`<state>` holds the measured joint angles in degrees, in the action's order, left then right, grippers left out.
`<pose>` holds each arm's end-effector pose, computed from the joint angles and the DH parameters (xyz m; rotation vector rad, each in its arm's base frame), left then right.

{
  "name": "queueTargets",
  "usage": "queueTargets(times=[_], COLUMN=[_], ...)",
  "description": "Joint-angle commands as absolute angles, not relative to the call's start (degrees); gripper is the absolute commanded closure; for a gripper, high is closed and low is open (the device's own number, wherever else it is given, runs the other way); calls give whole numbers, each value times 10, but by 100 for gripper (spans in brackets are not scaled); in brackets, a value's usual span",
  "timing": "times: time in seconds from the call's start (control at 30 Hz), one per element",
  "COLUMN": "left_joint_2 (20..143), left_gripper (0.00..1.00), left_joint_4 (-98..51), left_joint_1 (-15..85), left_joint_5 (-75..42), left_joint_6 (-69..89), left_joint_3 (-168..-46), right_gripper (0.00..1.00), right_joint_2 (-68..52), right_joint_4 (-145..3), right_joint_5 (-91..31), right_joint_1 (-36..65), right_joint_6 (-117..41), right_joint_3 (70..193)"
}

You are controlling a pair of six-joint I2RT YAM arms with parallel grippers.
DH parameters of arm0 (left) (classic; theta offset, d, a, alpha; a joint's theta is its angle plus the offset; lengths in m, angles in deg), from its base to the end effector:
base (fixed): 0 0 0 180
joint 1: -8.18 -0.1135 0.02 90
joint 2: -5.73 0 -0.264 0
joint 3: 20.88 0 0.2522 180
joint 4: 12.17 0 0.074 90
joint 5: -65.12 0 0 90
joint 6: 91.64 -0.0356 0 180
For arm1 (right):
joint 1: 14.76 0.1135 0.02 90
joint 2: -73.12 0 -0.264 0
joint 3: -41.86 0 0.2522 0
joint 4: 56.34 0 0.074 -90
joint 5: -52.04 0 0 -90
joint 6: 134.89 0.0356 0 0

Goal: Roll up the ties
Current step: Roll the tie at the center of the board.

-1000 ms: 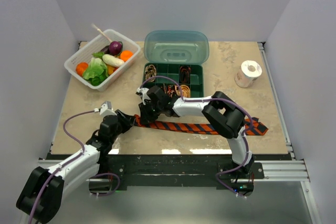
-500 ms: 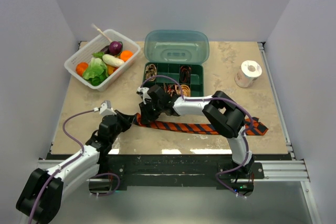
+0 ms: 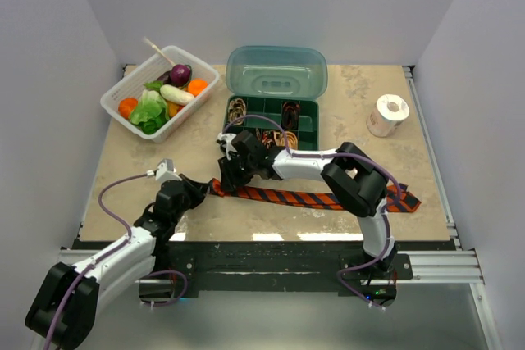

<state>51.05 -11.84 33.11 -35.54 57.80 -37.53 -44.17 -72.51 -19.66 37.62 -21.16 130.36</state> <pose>0.1402 -0.0579 0.1285 -0.7456 2.0005 -0.7070 0.2587 0.3540 0.1505 -0.7927 2.4186 0.9711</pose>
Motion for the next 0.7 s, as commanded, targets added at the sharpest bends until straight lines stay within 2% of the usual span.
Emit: queueTargets(times=[0.0,0.07,0.17,0.5,0.57,0.6,0.67], left_joint_2=[513,519,532,552,546,538,527], left_gripper=[100,100,100,100,96,88,81], left_joint_4=[-136,-140,-140,-141,-148,-157,-170], left_joint_1=[333,333,333,333,333,333,333], left_joint_5=[-356,-356,-353,-347,-345,-344,-347], left_joint_6=[591,593,600,623,623,621,616], left_joint_3=[-320,-325,-328,-334,-338,-339,-341], right_gripper=[52,46,44,53,54,55,55], right_joint_2=[-372,-348,-305,-298,-299,-298,-300], right_joint_4=[-730,-719,-709,-691,-685,-683,-688], right_joint_5=[-273,-284,-307,-314,-311,-310,-308], right_joint_1=[362,366,374,425,429,430,430], right_joint_6=[-208,-211,-219,-240,-239,-237,-232], right_joint_3=[1276,1254,1237,1219,1212,1210,1212])
